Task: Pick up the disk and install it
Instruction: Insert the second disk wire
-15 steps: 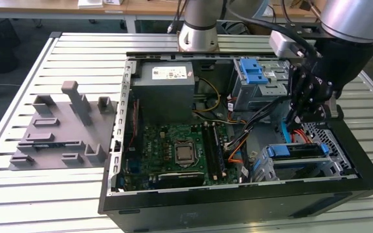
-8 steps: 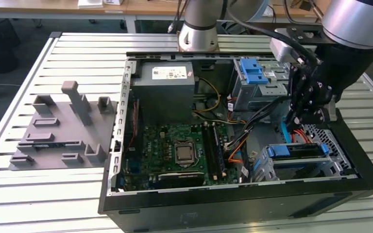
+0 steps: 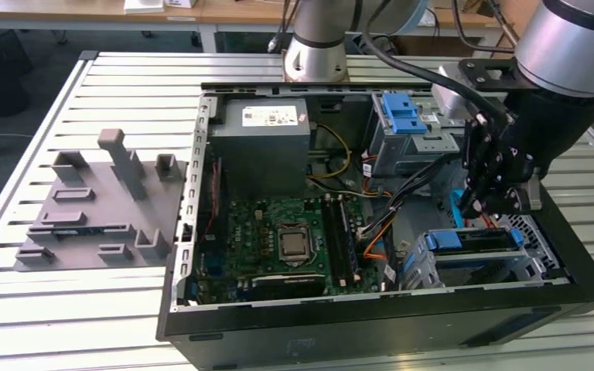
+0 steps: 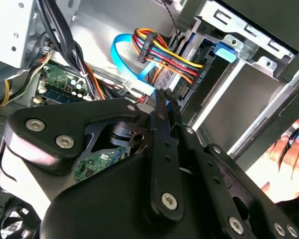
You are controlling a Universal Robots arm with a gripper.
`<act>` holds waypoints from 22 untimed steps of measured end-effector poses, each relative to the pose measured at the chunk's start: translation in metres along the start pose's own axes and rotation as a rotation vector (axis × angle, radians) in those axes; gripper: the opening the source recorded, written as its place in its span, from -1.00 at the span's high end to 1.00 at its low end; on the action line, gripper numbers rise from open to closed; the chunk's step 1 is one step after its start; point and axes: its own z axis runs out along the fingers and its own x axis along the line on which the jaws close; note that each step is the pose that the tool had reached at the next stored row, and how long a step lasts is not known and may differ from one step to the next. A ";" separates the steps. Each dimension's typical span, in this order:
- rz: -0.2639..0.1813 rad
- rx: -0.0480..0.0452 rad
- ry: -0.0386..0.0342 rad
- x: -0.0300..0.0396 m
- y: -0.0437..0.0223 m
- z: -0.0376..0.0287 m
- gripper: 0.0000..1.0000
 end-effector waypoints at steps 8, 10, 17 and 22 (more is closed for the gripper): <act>0.000 0.0000 -0.0001 0.0027 -0.0001 0.0016 0.68; 0.000 0.0000 -0.0003 0.0058 -0.0003 0.0025 0.68; 0.000 0.0000 -0.0003 0.0132 -0.0006 0.0047 0.68; -0.001 0.0000 -0.0003 0.0145 -0.0006 0.0058 0.68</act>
